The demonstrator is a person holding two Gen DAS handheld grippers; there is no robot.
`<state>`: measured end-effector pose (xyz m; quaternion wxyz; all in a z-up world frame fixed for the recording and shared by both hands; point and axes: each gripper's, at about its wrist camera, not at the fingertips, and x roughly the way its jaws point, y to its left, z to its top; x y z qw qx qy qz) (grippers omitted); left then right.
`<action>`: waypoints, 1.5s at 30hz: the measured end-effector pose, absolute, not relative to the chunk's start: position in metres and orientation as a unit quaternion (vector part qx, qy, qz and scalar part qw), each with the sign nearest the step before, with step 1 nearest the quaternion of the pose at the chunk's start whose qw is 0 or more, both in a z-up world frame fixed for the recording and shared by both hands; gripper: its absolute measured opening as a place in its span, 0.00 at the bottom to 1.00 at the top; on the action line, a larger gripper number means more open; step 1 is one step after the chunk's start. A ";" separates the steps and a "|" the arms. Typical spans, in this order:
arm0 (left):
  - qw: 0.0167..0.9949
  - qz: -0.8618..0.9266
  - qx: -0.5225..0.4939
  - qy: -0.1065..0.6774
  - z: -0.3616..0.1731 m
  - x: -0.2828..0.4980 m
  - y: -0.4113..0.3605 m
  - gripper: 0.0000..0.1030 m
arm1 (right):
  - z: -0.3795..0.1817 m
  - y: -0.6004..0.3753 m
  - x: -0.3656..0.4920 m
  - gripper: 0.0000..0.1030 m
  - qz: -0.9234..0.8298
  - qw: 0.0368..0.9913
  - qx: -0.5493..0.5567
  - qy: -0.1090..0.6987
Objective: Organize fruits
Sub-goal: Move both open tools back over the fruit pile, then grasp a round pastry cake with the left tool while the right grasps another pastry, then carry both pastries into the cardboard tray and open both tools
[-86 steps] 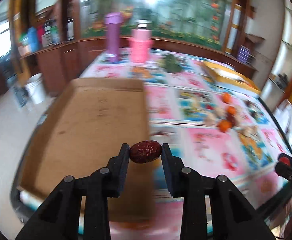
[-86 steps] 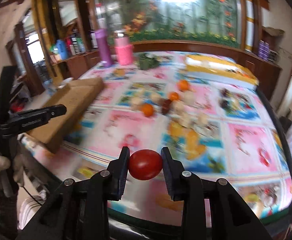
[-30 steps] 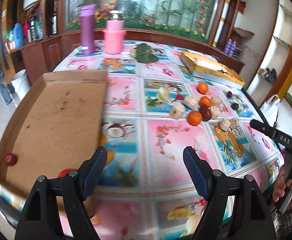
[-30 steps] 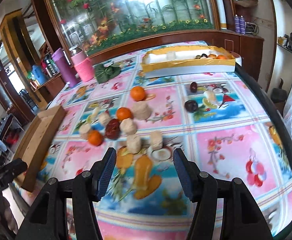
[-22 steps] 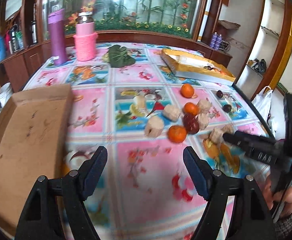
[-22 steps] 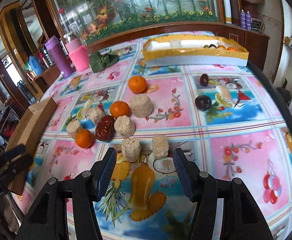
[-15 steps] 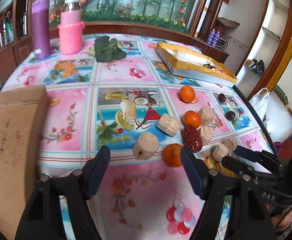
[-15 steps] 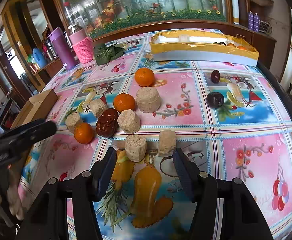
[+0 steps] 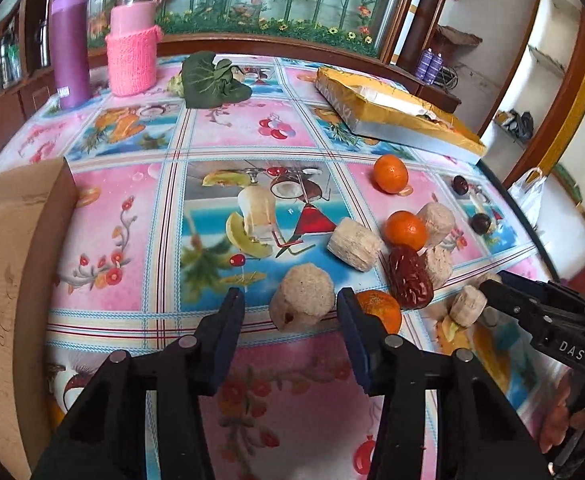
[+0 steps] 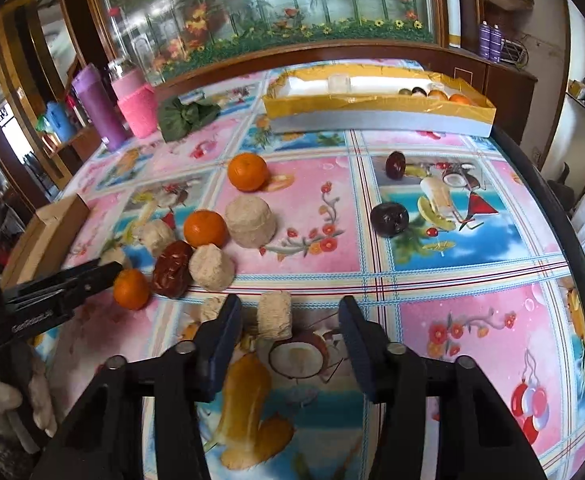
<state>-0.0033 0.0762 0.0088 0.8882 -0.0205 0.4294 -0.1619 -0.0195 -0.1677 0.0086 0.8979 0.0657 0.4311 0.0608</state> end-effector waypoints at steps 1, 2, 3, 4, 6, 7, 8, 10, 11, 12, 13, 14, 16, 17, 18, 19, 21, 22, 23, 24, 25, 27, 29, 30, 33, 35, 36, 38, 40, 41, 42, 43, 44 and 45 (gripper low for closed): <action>0.888 -0.162 -0.014 0.429 0.009 -0.003 0.074 0.51 | 0.004 -0.166 -0.017 0.46 0.060 0.895 0.065 0.438; 0.887 -0.167 -0.013 0.429 0.009 -0.003 0.072 0.55 | 0.002 -0.164 -0.017 0.46 0.058 0.896 0.062 0.435; 0.887 -0.170 -0.018 0.428 0.009 -0.002 0.073 0.57 | 0.002 -0.162 -0.016 0.43 0.058 0.897 0.057 0.434; 0.887 -0.172 -0.025 0.429 0.009 0.000 0.074 0.57 | 0.001 -0.161 -0.015 0.43 0.060 0.896 0.057 0.436; 0.885 -0.182 -0.036 0.428 0.009 0.003 0.075 0.57 | 0.000 -0.160 -0.015 0.33 0.059 0.898 0.056 0.433; 0.885 -0.183 -0.037 0.427 0.009 0.004 0.075 0.43 | 0.000 -0.160 -0.016 0.28 0.056 0.898 0.055 0.433; 0.884 -0.187 -0.034 0.427 0.008 0.003 0.074 0.30 | 0.001 -0.161 -0.016 0.19 0.058 0.897 0.057 0.434; 0.884 -0.196 -0.021 0.423 0.010 0.000 0.069 0.30 | 0.002 -0.163 -0.018 0.18 0.060 0.895 0.067 0.437; 0.886 -0.197 -0.015 0.419 0.011 -0.002 0.067 0.30 | 0.004 -0.163 -0.021 0.18 0.059 0.895 0.069 0.436; 0.890 -0.197 -0.012 0.411 0.013 -0.005 0.066 0.30 | 0.006 -0.163 -0.024 0.18 0.057 0.896 0.069 0.435; 0.892 -0.196 -0.012 0.407 0.014 -0.006 0.066 0.30 | 0.009 -0.163 -0.029 0.18 0.057 0.897 0.069 0.433; 0.893 -0.195 -0.013 0.405 0.015 -0.007 0.067 0.30 | 0.013 -0.162 -0.033 0.18 0.057 0.898 0.068 0.430; 0.893 -0.193 -0.017 0.406 0.015 -0.009 0.069 0.30 | 0.023 -0.160 -0.046 0.18 0.057 0.902 0.063 0.423; 0.895 -0.191 -0.018 0.404 0.016 -0.011 0.070 0.30 | 0.027 -0.159 -0.052 0.18 0.057 0.904 0.060 0.419; 0.897 -0.190 -0.018 0.400 0.018 -0.014 0.072 0.30 | 0.034 -0.157 -0.060 0.18 0.059 0.906 0.057 0.415; 0.898 -0.188 -0.019 0.397 0.021 -0.017 0.074 0.30 | 0.039 -0.155 -0.066 0.18 0.062 0.908 0.055 0.411; 0.901 -0.186 -0.027 0.392 0.030 -0.029 0.082 0.30 | 0.050 -0.148 -0.078 0.18 0.067 0.911 0.048 0.404; 0.900 -0.191 -0.038 0.390 0.037 -0.037 0.089 0.30 | 0.057 -0.144 -0.083 0.18 0.071 0.913 0.043 0.400; 0.900 -0.194 -0.048 0.388 0.044 -0.046 0.097 0.30 | 0.062 -0.138 -0.088 0.18 0.076 0.914 0.039 0.396; 0.900 -0.194 -0.053 0.386 0.051 -0.054 0.105 0.30 | 0.068 -0.131 -0.092 0.18 0.083 0.916 0.033 0.391; 0.903 -0.191 -0.055 0.380 0.061 -0.064 0.117 0.30 | 0.074 -0.122 -0.096 0.18 0.091 0.917 0.025 0.386; 0.914 -0.168 -0.041 0.367 0.076 -0.081 0.142 0.30 | 0.084 -0.099 -0.101 0.18 0.113 0.919 0.014 0.378; 0.922 -0.134 -0.030 0.363 0.086 -0.092 0.173 0.30 | 0.092 -0.075 -0.101 0.18 0.139 0.918 0.009 0.371; 0.923 -0.114 -0.033 0.365 0.089 -0.095 0.193 0.30 | 0.096 -0.058 -0.102 0.18 0.158 0.916 0.006 0.368; 0.923 -0.043 -0.039 0.381 0.088 -0.096 0.252 0.30 | 0.100 -0.011 -0.101 0.18 0.206 0.908 -0.002 0.364; 0.916 0.004 -0.045 0.399 0.079 -0.094 0.289 0.30 | 0.099 0.028 -0.098 0.19 0.241 0.898 -0.012 0.367; 0.912 0.017 -0.050 0.406 0.074 -0.092 0.302 0.30 | 0.096 0.046 -0.096 0.19 0.254 0.894 -0.019 0.368; 0.903 0.045 -0.059 0.423 0.062 -0.089 0.328 0.31 | 0.089 0.078 -0.092 0.19 0.276 0.886 -0.033 0.372; 0.897 0.063 -0.066 0.433 0.053 -0.085 0.346 0.31 | 0.077 0.115 -0.085 0.19 0.299 0.871 -0.045 0.388; 0.894 0.070 -0.070 0.437 0.049 -0.084 0.354 0.31 | 0.072 0.127 -0.082 0.19 0.304 0.867 -0.051 0.392; 0.890 0.076 -0.078 0.442 0.044 -0.081 0.362 0.31 | 0.066 0.141 -0.081 0.19 0.308 0.863 -0.061 0.396; 0.887 0.080 -0.085 0.447 0.041 -0.079 0.369 0.31 | 0.059 0.155 -0.078 0.19 0.310 0.860 -0.074 0.399; 0.884 0.083 -0.090 0.451 0.038 -0.078 0.375 0.31 | 0.053 0.166 -0.076 0.19 0.311 0.857 -0.084 0.401; 0.882 0.084 -0.094 0.453 0.037 -0.076 0.377 0.31 | 0.047 0.176 -0.073 0.19 0.311 0.855 -0.094 0.405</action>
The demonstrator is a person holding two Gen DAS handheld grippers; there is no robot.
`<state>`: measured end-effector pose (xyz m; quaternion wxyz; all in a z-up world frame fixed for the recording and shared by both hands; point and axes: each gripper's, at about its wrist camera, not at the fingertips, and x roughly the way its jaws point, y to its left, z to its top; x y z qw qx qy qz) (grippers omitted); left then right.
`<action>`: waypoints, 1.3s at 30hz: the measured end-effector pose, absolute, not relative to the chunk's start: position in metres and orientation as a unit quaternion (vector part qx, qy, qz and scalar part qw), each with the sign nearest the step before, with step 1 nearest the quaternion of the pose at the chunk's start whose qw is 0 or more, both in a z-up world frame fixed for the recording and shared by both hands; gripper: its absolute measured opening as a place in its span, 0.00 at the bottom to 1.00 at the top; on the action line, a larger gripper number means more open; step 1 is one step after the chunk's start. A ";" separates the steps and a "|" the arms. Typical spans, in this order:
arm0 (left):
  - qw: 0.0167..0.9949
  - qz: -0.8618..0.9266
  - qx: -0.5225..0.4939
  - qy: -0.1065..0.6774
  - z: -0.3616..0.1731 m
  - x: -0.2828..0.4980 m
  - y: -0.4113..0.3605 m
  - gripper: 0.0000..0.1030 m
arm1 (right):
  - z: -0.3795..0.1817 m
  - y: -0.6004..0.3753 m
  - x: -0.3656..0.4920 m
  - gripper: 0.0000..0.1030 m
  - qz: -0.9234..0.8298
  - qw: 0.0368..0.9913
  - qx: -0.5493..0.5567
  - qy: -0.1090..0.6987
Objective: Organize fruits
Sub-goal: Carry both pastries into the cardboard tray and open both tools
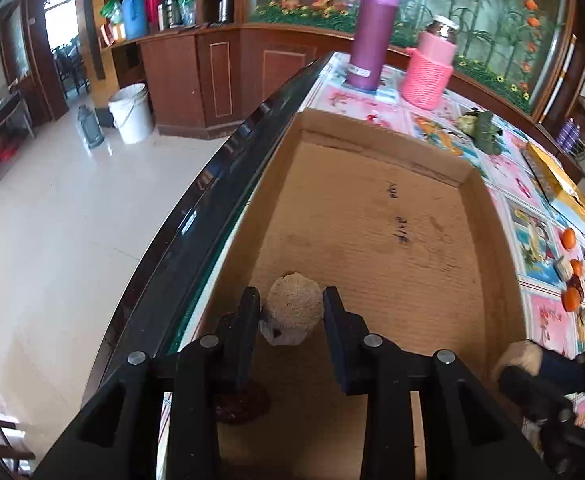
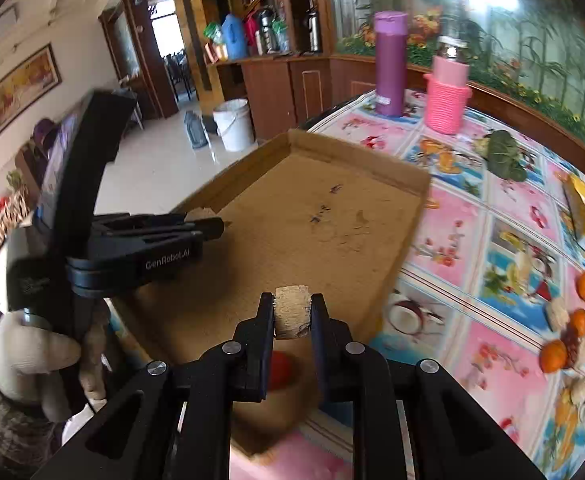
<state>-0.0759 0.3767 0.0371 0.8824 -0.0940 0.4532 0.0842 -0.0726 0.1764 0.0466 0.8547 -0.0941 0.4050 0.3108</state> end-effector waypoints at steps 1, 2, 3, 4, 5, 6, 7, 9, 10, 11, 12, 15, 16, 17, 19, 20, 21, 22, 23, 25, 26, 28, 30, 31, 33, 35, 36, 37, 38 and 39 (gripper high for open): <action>0.882 0.083 -0.099 0.454 0.036 -0.075 0.379 0.31 | 0.042 0.183 -0.070 0.19 0.310 0.853 -0.098 0.409; 0.881 0.080 -0.103 0.454 0.034 -0.074 0.381 0.31 | 0.036 0.189 -0.066 0.19 0.309 0.851 -0.099 0.413; 0.881 0.079 -0.106 0.455 0.033 -0.074 0.378 0.31 | 0.031 0.192 -0.060 0.19 0.308 0.848 -0.099 0.419; 0.880 0.076 -0.109 0.455 0.032 -0.074 0.379 0.31 | 0.027 0.195 -0.057 0.19 0.307 0.847 -0.098 0.423; 0.880 0.073 -0.114 0.455 0.032 -0.075 0.380 0.32 | 0.023 0.197 -0.053 0.19 0.305 0.846 -0.096 0.427; 0.880 0.071 -0.117 0.454 0.033 -0.075 0.376 0.35 | 0.019 0.200 -0.049 0.19 0.304 0.844 -0.095 0.432; 0.881 0.069 -0.122 0.452 0.035 -0.076 0.375 0.40 | 0.016 0.200 -0.046 0.19 0.303 0.842 -0.092 0.436; 0.884 0.067 -0.130 0.443 0.040 -0.080 0.374 0.46 | 0.013 0.199 -0.043 0.20 0.307 0.839 -0.084 0.441; 0.887 0.068 -0.133 0.437 0.044 -0.084 0.374 0.47 | 0.012 0.199 -0.043 0.22 0.311 0.838 -0.080 0.442; 0.890 0.068 -0.133 0.430 0.049 -0.087 0.372 0.47 | 0.013 0.197 -0.043 0.27 0.312 0.838 -0.076 0.441; 0.893 0.069 -0.132 0.424 0.053 -0.090 0.370 0.49 | 0.016 0.195 -0.045 0.32 0.313 0.840 -0.073 0.438; 0.905 0.074 -0.124 0.400 0.071 -0.104 0.360 0.58 | 0.027 0.185 -0.049 0.42 0.313 0.849 -0.055 0.423; 0.910 0.074 -0.120 0.391 0.078 -0.109 0.355 0.60 | 0.032 0.180 -0.052 0.42 0.313 0.852 -0.047 0.418; 0.914 0.073 -0.116 0.382 0.084 -0.115 0.349 0.61 | 0.038 0.172 -0.053 0.42 0.311 0.855 -0.038 0.413; 0.919 0.066 -0.111 0.371 0.094 -0.124 0.340 0.65 | 0.046 0.155 -0.055 0.43 0.305 0.861 -0.024 0.407; 0.922 0.060 -0.110 0.366 0.098 -0.128 0.333 0.67 | 0.051 0.143 -0.056 0.43 0.300 0.864 -0.018 0.403; 0.924 0.052 -0.107 0.362 0.103 -0.131 0.325 0.70 | 0.054 0.132 -0.057 0.44 0.293 0.868 -0.014 0.400; 0.926 0.043 -0.104 0.359 0.107 -0.132 0.316 0.71 | 0.057 0.119 -0.058 0.45 0.284 0.873 -0.009 0.397; 0.928 0.030 -0.099 0.357 0.111 -0.133 0.304 0.71 | 0.060 0.102 -0.059 0.47 0.272 0.878 -0.003 0.394; 0.930 0.007 -0.093 0.356 0.116 -0.135 0.284 0.72 | 0.066 0.068 -0.060 0.48 0.247 0.887 0.010 0.391; 0.930 -0.005 -0.091 0.357 0.118 -0.135 0.275 0.72 | 0.068 0.048 -0.060 0.49 0.231 0.891 0.021 0.389; 0.929 -0.034 -0.086 0.359 0.119 -0.131 0.249 0.73 | 0.071 0.010 -0.059 0.50 0.202 0.898 0.043 0.388; 0.927 -0.059 -0.074 0.364 0.116 -0.124 0.220 0.73 | 0.074 -0.029 -0.058 0.51 0.173 0.904 0.067 0.386; 0.925 -0.069 -0.068 0.367 0.113 -0.122 0.207 0.73 | 0.074 -0.050 -0.058 0.51 0.156 0.906 0.080 0.385; 0.919 -0.096 -0.055 0.378 0.105 -0.116 0.178 0.73 | 0.072 -0.086 -0.057 0.52 0.126 0.909 0.099 0.384; 0.913 -0.119 -0.040 0.388 0.094 -0.111 0.153 0.73 | 0.067 -0.112 -0.055 0.52 0.102 0.911 0.106 0.386; 0.911 -0.126 -0.034 0.391 0.090 -0.109 0.145 0.73 | 0.065 -0.122 -0.057 0.52 0.094 0.911 0.108 0.387; 0.908 -0.133 -0.028 0.395 0.084 -0.104 0.134 0.73 | 0.060 -0.133 -0.055 0.52 0.086 0.910 0.111 0.391; 0.905 -0.137 -0.024 0.401 0.078 -0.098 0.125 0.73 | 0.056 -0.141 -0.054 0.52 0.082 0.908 0.113 0.394; 0.903 -0.141 -0.023 0.405 0.073 -0.093 0.119 0.73 | 0.052 -0.149 -0.051 0.52 0.081 0.907 0.114 0.397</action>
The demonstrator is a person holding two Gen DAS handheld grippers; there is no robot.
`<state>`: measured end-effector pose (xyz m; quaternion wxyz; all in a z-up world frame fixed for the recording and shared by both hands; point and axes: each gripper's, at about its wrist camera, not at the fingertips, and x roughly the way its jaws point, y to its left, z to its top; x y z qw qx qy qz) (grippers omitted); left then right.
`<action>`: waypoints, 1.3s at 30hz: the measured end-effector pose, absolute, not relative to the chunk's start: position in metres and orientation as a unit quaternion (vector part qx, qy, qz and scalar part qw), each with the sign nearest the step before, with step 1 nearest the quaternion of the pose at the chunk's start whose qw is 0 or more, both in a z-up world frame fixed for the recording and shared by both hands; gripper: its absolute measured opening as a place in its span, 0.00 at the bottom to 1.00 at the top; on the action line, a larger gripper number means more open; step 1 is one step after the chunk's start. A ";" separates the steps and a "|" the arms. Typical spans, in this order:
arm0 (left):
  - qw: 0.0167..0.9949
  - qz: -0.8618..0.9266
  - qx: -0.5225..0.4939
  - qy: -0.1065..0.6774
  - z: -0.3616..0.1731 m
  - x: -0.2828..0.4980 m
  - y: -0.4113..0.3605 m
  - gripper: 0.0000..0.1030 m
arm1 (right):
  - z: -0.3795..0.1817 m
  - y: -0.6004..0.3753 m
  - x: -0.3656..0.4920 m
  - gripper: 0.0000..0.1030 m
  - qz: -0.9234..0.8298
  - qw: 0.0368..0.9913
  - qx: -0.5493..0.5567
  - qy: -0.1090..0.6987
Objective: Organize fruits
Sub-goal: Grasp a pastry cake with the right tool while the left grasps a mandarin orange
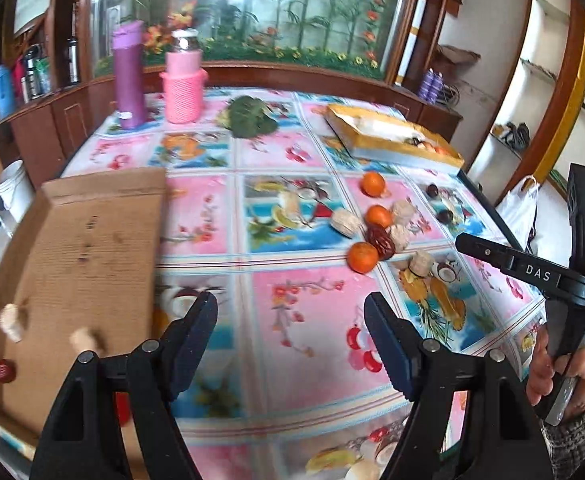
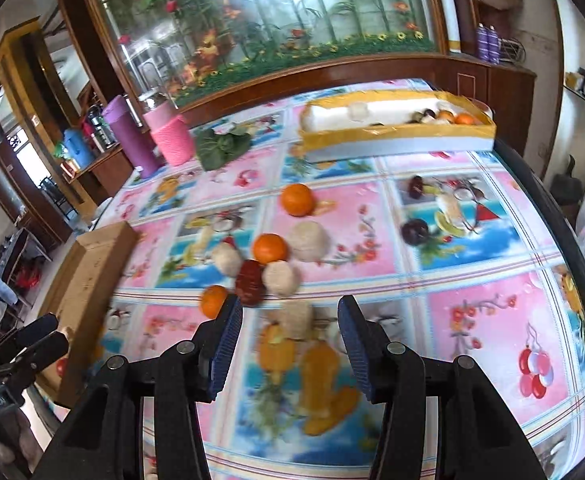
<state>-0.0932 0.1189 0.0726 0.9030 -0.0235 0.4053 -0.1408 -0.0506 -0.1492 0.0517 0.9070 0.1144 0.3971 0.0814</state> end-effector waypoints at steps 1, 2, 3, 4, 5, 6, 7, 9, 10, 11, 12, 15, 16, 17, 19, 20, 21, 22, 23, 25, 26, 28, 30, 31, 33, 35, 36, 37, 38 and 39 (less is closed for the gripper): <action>0.900 -0.147 -0.024 0.410 0.067 -0.087 0.112 0.73 | 0.046 -0.153 -0.047 0.52 0.082 0.905 0.115 0.402; 0.897 -0.153 -0.024 0.413 0.063 -0.082 0.107 0.73 | 0.042 -0.156 -0.045 0.52 0.086 0.903 0.115 0.406; 0.895 -0.160 -0.023 0.416 0.058 -0.075 0.100 0.73 | 0.037 -0.155 -0.043 0.52 0.090 0.900 0.113 0.411; 0.893 -0.165 -0.019 0.418 0.055 -0.070 0.095 0.73 | 0.032 -0.153 -0.039 0.52 0.096 0.898 0.107 0.416; 0.892 -0.171 -0.013 0.418 0.051 -0.064 0.089 0.73 | 0.027 -0.152 -0.036 0.52 0.100 0.897 0.101 0.419; 0.891 -0.177 -0.007 0.417 0.048 -0.059 0.083 0.73 | 0.022 -0.148 -0.033 0.52 0.106 0.895 0.090 0.424; 0.891 -0.182 -0.002 0.415 0.046 -0.055 0.079 0.73 | 0.018 -0.145 -0.030 0.52 0.109 0.894 0.082 0.427; 0.890 -0.188 0.007 0.415 0.041 -0.047 0.070 0.71 | 0.010 -0.137 -0.024 0.52 0.113 0.891 0.060 0.435; 0.889 -0.190 0.009 0.417 0.038 -0.042 0.068 0.69 | 0.006 -0.135 -0.021 0.51 0.114 0.890 0.051 0.438; 0.887 -0.192 0.008 0.419 0.037 -0.040 0.067 0.68 | 0.003 -0.134 -0.018 0.48 0.112 0.889 0.045 0.441; 0.885 -0.196 0.004 0.423 0.034 -0.036 0.066 0.67 | 0.000 -0.132 -0.016 0.44 0.114 0.888 0.040 0.444; 0.878 -0.205 0.002 0.433 0.026 -0.027 0.059 0.64 | 0.000 -0.132 -0.012 0.26 0.124 0.887 0.036 0.443; 0.875 -0.209 0.003 0.436 0.024 -0.025 0.056 0.61 | 0.001 -0.133 -0.012 0.26 0.119 0.888 0.034 0.442; 0.873 -0.213 0.003 0.440 0.022 -0.023 0.051 0.60 | 0.001 -0.134 -0.012 0.25 0.107 0.891 0.026 0.441; 0.868 -0.222 0.006 0.443 0.019 -0.020 0.041 0.60 | 0.004 -0.140 -0.013 0.25 0.094 0.894 0.020 0.437; 0.868 -0.224 0.009 0.443 0.018 -0.018 0.037 0.60 | 0.005 -0.146 -0.014 0.25 0.091 0.895 0.025 0.437; 0.867 -0.225 0.014 0.444 0.016 -0.016 0.032 0.58 | 0.006 -0.150 -0.014 0.25 0.088 0.895 0.029 0.436; 0.866 -0.225 0.016 0.446 0.014 -0.014 0.028 0.52 | 0.007 -0.156 -0.016 0.25 0.082 0.896 0.033 0.436; 0.864 -0.225 0.018 0.450 0.012 -0.012 0.025 0.47 | 0.008 -0.161 -0.018 0.25 0.077 0.896 0.038 0.435; 0.867 -0.214 0.030 0.448 0.011 -0.011 0.020 0.31 | 0.010 -0.168 -0.020 0.25 0.075 0.896 0.045 0.436; 0.869 -0.208 0.038 0.447 0.011 -0.012 0.018 0.28 | 0.012 -0.169 -0.022 0.25 0.073 0.896 0.047 0.435; 0.867 -0.208 0.033 0.451 0.012 -0.013 0.021 0.27 | 0.015 -0.169 -0.027 0.26 0.074 0.897 0.048 0.432; 0.867 -0.205 0.019 0.454 0.015 -0.016 0.030 0.27 | 0.020 -0.164 -0.033 0.26 0.078 0.900 0.044 0.427; 0.870 -0.201 0.014 0.451 0.018 -0.019 0.036 0.27 | 0.022 -0.161 -0.035 0.26 0.081 0.900 0.041 0.425; 0.876 -0.198 0.005 0.440 0.029 -0.029 0.049 0.27 | 0.027 -0.152 -0.040 0.26 0.087 0.902 0.035 0.420; 0.884 -0.191 0.000 0.426 0.044 -0.041 0.067 0.27 | 0.034 -0.139 -0.048 0.26 0.094 0.905 0.025 0.414; 0.890 -0.185 -0.003 0.417 0.053 -0.048 0.079 0.27 | 0.039 -0.131 -0.052 0.26 0.099 0.907 0.017 0.409; 0.894 -0.180 -0.005 0.410 0.060 -0.053 0.090 0.27 | 0.043 -0.124 -0.055 0.26 0.103 0.908 0.013 0.405; 0.900 -0.170 -0.006 0.402 0.069 -0.060 0.106 0.27 | 0.047 -0.117 -0.058 0.26 0.109 0.909 0.008 0.401; 0.904 -0.161 -0.006 0.396 0.076 -0.064 0.119 0.27 | 0.053 -0.105 -0.062 0.26 0.117 0.910 0.002 0.397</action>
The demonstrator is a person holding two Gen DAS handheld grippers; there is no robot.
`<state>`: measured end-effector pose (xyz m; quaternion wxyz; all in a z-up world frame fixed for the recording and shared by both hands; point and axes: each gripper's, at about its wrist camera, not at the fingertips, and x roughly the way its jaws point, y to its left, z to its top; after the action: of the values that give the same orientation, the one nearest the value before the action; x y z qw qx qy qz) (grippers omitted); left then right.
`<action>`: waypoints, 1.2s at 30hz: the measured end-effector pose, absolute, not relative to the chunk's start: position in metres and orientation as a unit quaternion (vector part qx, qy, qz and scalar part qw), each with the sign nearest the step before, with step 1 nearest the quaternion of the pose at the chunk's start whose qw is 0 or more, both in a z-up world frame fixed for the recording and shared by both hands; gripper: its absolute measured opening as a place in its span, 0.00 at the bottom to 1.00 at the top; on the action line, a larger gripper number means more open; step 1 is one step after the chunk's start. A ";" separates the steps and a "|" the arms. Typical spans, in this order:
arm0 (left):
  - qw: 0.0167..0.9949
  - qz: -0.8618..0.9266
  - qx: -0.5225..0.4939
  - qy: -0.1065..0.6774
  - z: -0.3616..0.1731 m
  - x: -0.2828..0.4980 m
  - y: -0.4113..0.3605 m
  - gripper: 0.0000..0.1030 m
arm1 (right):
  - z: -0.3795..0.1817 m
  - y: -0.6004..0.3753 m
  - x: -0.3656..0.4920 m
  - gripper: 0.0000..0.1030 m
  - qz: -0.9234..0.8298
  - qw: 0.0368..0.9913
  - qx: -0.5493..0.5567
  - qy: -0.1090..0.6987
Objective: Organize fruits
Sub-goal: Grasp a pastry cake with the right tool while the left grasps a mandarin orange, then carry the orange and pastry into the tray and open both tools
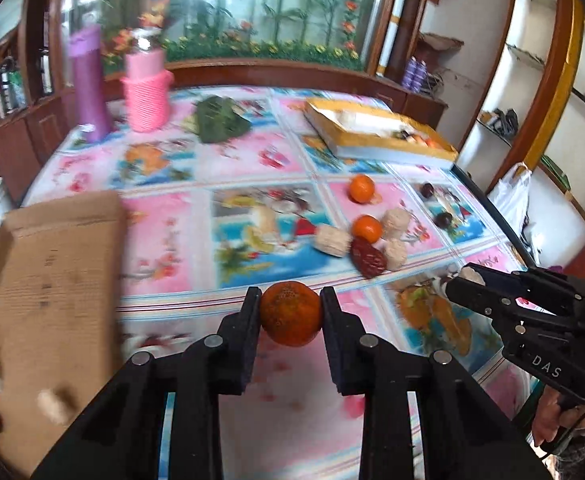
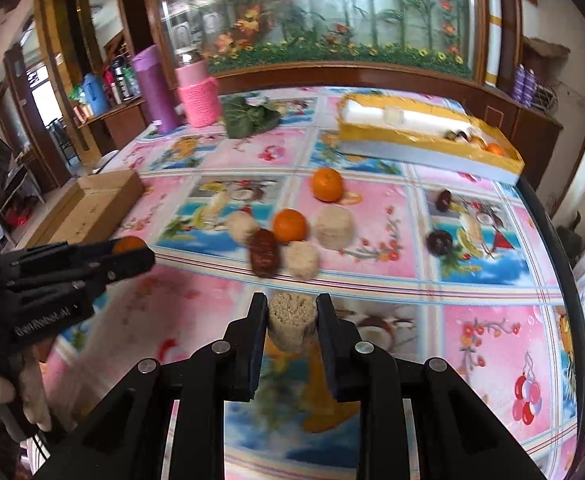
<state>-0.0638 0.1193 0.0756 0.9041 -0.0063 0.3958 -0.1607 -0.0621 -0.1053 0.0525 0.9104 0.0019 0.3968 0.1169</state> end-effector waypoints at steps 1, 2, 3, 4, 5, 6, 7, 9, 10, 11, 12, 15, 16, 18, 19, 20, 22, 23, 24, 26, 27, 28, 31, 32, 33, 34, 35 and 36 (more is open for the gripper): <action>0.910 -0.146 -0.007 0.388 0.083 -0.069 0.137 0.27 | 0.057 -0.096 -0.065 0.26 0.124 0.911 -0.004 0.393; 0.913 -0.136 -0.008 0.384 0.087 -0.071 0.150 0.27 | 0.061 -0.086 -0.066 0.26 0.130 0.912 -0.010 0.388; 0.917 -0.117 -0.008 0.380 0.092 -0.074 0.171 0.27 | 0.067 -0.072 -0.069 0.26 0.142 0.913 -0.016 0.383; 0.920 -0.102 -0.008 0.378 0.095 -0.074 0.187 0.28 | 0.071 -0.060 -0.070 0.26 0.152 0.913 -0.019 0.379; 0.922 -0.076 -0.008 0.378 0.097 -0.075 0.210 0.28 | 0.076 -0.046 -0.070 0.26 0.166 0.912 -0.021 0.376; 0.923 -0.057 -0.009 0.381 0.095 -0.074 0.228 0.28 | 0.080 -0.032 -0.070 0.26 0.178 0.910 -0.023 0.374; 0.922 -0.037 -0.011 0.386 0.094 -0.071 0.247 0.28 | 0.083 -0.017 -0.068 0.26 0.192 0.908 -0.025 0.372; 0.918 -0.002 -0.017 0.397 0.087 -0.065 0.281 0.28 | 0.086 0.014 -0.064 0.26 0.218 0.902 -0.030 0.371; 0.915 0.016 -0.020 0.403 0.082 -0.060 0.298 0.28 | 0.086 0.030 -0.060 0.26 0.230 0.899 -0.034 0.372; 0.910 0.034 -0.028 0.412 0.077 -0.054 0.316 0.28 | 0.086 0.044 -0.057 0.26 0.240 0.896 -0.036 0.372; 0.908 0.044 -0.033 0.416 0.073 -0.050 0.326 0.28 | 0.084 0.063 -0.051 0.26 0.253 0.890 -0.038 0.377; 0.899 0.065 -0.046 0.430 0.063 -0.038 0.352 0.28 | 0.071 0.109 -0.036 0.26 0.278 0.874 -0.047 0.396; 0.897 0.067 -0.051 0.434 0.060 -0.033 0.358 0.28 | 0.064 0.125 -0.029 0.26 0.282 0.869 -0.054 0.403; 0.890 0.074 -0.056 0.446 0.055 -0.025 0.364 0.28 | 0.051 0.148 -0.020 0.26 0.283 0.863 -0.069 0.414; 0.887 0.075 -0.060 0.451 0.053 -0.022 0.367 0.28 | 0.044 0.158 -0.014 0.26 0.281 0.861 -0.077 0.418; 0.884 0.074 -0.064 0.457 0.050 -0.019 0.369 0.28 | 0.038 0.166 -0.008 0.26 0.278 0.859 -0.082 0.423; 0.879 0.076 -0.068 0.465 0.045 -0.014 0.370 0.28 | 0.029 0.175 0.001 0.26 0.277 0.854 -0.081 0.433; 0.878 0.074 -0.074 0.468 0.043 -0.013 0.372 0.28 | 0.025 0.179 0.003 0.27 0.277 0.852 -0.081 0.437; 0.877 0.072 -0.077 0.469 0.042 -0.014 0.371 0.28 | 0.022 0.183 0.006 0.27 0.277 0.850 -0.082 0.441; 0.879 0.070 -0.083 0.464 0.043 -0.018 0.374 0.29 | 0.014 0.188 0.009 0.27 0.279 0.845 -0.083 0.449; 0.882 0.071 -0.085 0.458 0.046 -0.021 0.375 0.30 | 0.012 0.191 0.009 0.27 0.283 0.843 -0.080 0.450; 0.886 0.073 -0.084 0.451 0.050 -0.025 0.374 0.33 | 0.012 0.192 0.008 0.27 0.286 0.842 -0.077 0.450; 0.898 0.091 -0.076 0.423 0.065 -0.040 0.370 0.41 | 0.014 0.191 0.007 0.32 0.285 0.843 -0.075 0.449; 0.903 0.096 -0.071 0.413 0.071 -0.045 0.367 0.43 | 0.018 0.191 0.003 0.34 0.286 0.846 -0.074 0.444; 0.910 0.109 -0.060 0.395 0.081 -0.056 0.360 0.50 | 0.022 0.190 0.000 0.35 0.288 0.849 -0.073 0.438; 0.916 0.119 -0.051 0.379 0.089 -0.065 0.354 0.60 | 0.027 0.187 -0.005 0.36 0.289 0.852 -0.071 0.430; 0.921 0.127 -0.045 0.366 0.096 -0.073 0.351 0.65 | 0.032 0.183 -0.011 0.38 0.290 0.856 -0.068 0.422; 0.927 0.137 -0.038 0.348 0.104 -0.084 0.344 0.74 | 0.036 0.178 -0.015 0.40 0.290 0.860 -0.063 0.415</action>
<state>-0.0835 0.3441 0.1044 0.9266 -0.0384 0.3482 0.1367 -0.0152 0.1779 0.0365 0.8600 -0.0634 0.4151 0.2899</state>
